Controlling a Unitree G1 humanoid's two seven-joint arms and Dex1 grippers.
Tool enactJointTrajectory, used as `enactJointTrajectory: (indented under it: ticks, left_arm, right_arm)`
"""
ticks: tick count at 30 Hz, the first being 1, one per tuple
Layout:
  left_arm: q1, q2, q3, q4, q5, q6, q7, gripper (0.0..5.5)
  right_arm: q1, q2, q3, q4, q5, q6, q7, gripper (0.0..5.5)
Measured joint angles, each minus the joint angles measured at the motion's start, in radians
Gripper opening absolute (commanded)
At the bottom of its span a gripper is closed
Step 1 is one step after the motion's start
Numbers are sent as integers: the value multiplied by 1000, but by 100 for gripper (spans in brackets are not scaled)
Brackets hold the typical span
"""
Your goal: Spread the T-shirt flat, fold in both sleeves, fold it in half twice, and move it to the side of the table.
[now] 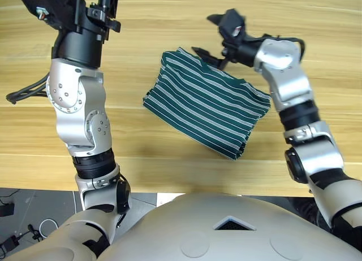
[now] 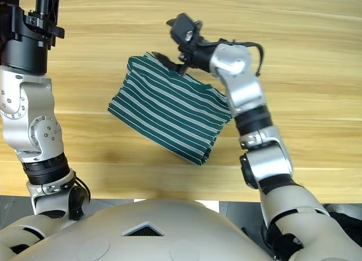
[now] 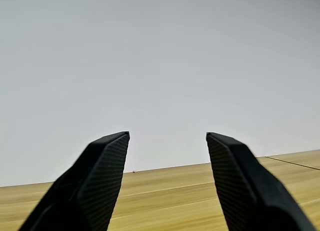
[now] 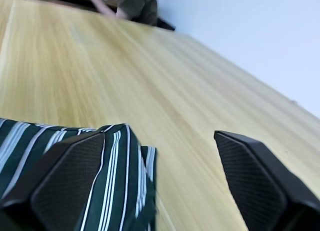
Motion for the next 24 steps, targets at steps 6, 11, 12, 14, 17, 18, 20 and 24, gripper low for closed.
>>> enactJointTrajectory:
  ticks: [6, 11, 12, 14, 17, 18, 20, 24]
  left_arm:
    - [-28, -23, -54, -9, 2, 9, 1, 285]
    - [-38, -35, -87, -91, -2, 51, 9, 285]
    - [-38, -36, -89, -99, -3, 57, 11, 285]
    - [-34, -41, -93, -122, -4, 70, 15, 285]
    - [-3, -52, -99, -123, -3, 70, 17, 285]
    - [4, -59, -102, -123, -1, 70, 18, 285]
    - [7, -62, -109, -124, 1, 69, 18, 285]
    - [19, -64, -116, -124, 18, 66, 18, 285]
  right_arm:
    - [-185, 157, 116, 518, -208, -135, -133, 406]
    - [-222, 135, 129, 629, -276, -165, -223, 406]
    - [-222, 126, 126, 633, -277, -167, -229, 406]
    - [-217, 98, 108, 638, -277, -170, -242, 406]
    - [-196, 41, 51, 642, -264, -182, -249, 406]
    - [-191, 21, 29, 647, -256, -185, -253, 406]
    - [-166, -19, -20, 647, -227, -192, -268, 406]
    - [-107, -142, -130, 635, -171, -166, -318, 406]
